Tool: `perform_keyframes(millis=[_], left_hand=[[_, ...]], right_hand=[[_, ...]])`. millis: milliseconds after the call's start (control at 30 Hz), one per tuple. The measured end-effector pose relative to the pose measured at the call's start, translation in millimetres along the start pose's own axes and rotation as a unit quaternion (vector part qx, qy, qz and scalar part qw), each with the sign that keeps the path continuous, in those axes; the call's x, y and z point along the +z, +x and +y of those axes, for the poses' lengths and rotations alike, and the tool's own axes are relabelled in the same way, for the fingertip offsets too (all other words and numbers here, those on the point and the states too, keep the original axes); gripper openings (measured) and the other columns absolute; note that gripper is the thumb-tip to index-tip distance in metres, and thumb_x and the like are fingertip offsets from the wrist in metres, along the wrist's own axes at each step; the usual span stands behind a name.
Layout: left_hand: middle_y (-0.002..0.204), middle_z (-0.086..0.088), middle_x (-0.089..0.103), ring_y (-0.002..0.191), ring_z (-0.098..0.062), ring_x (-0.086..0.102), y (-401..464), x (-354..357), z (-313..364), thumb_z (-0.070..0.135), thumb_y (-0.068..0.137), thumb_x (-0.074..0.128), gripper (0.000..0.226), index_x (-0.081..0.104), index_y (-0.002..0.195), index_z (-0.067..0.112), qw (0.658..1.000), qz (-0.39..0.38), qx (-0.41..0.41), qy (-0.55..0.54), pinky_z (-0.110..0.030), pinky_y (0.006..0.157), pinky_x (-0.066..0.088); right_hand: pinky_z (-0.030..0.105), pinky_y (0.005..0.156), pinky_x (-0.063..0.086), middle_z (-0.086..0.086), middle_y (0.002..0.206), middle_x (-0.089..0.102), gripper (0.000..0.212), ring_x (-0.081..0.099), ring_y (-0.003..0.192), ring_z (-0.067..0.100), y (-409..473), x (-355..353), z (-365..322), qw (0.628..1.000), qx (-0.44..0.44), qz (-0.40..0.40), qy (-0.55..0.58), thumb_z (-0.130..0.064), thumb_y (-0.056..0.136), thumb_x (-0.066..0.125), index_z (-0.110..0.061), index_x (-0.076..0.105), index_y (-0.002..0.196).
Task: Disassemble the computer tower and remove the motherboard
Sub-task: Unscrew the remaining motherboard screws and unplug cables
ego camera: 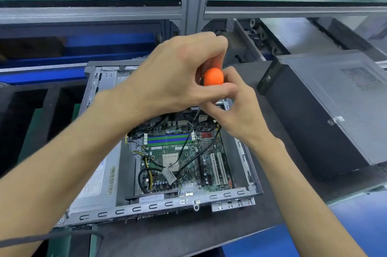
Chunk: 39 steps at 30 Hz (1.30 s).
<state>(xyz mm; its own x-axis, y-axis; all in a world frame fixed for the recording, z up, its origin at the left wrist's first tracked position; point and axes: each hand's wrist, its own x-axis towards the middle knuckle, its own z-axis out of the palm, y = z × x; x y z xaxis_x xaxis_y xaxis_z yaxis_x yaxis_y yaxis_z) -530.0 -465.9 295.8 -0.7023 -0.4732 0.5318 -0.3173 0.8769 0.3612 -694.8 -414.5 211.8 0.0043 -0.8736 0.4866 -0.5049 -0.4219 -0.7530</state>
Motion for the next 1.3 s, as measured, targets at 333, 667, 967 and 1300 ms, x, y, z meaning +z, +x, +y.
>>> perform_keyframes(millis=[333, 667, 967, 1300], left_hand=[[0.123, 0.002, 0.06, 0.113, -0.017, 0.059, -12, 2, 4, 0.011, 0.092, 0.06, 0.042, 0.056, 0.134, 0.013, 0.989, -0.065, 0.007, -0.133, -0.037, 0.096, 0.048], [0.082, 0.002, 0.043, 0.07, -0.016, 0.043, -6, 6, -2, 0.043, 0.09, 0.064, 0.025, 0.074, 0.088, 0.02, 1.0, -0.002, -0.018, 0.018, -0.044, 0.058, 0.043], [0.107, 0.003, 0.051, 0.102, -0.012, 0.05, -6, 10, 6, 0.037, 0.099, 0.051, 0.027, 0.059, 0.113, 0.016, 0.995, -0.078, -0.016, -0.06, -0.038, 0.088, 0.046], [0.104, 0.001, 0.07, 0.099, -0.013, 0.065, -13, -7, 9, 0.01, 0.093, 0.066, 0.021, 0.07, 0.114, 0.01, 0.99, -0.038, -0.008, -0.137, -0.031, 0.088, 0.051]], right_hand=[[0.02, 0.083, 0.05, -0.015, 0.097, 0.07, 0.016, 0.066, 0.091, 0.004, -7, -12, 1, 0.999, 0.002, -0.038, -0.02, -0.01, 0.093, 0.068, -0.011, 0.07, 0.109], [0.042, 0.084, 0.052, -0.003, 0.099, 0.064, 0.024, 0.064, 0.094, 0.022, -1, -3, -5, 1.0, -0.012, -0.014, -0.006, -0.022, 0.089, 0.077, -0.012, 0.063, 0.106], [0.03, 0.082, 0.054, 0.0, 0.102, 0.069, 0.044, 0.067, 0.093, 0.017, -2, 2, -6, 1.0, 0.026, 0.012, -0.009, -0.018, 0.08, 0.08, -0.014, 0.06, 0.119], [0.014, 0.081, 0.046, -0.029, 0.091, 0.065, 0.018, 0.062, 0.088, -0.005, -5, -14, -3, 0.999, -0.003, -0.035, -0.028, -0.012, 0.09, 0.073, -0.017, 0.07, 0.107]])
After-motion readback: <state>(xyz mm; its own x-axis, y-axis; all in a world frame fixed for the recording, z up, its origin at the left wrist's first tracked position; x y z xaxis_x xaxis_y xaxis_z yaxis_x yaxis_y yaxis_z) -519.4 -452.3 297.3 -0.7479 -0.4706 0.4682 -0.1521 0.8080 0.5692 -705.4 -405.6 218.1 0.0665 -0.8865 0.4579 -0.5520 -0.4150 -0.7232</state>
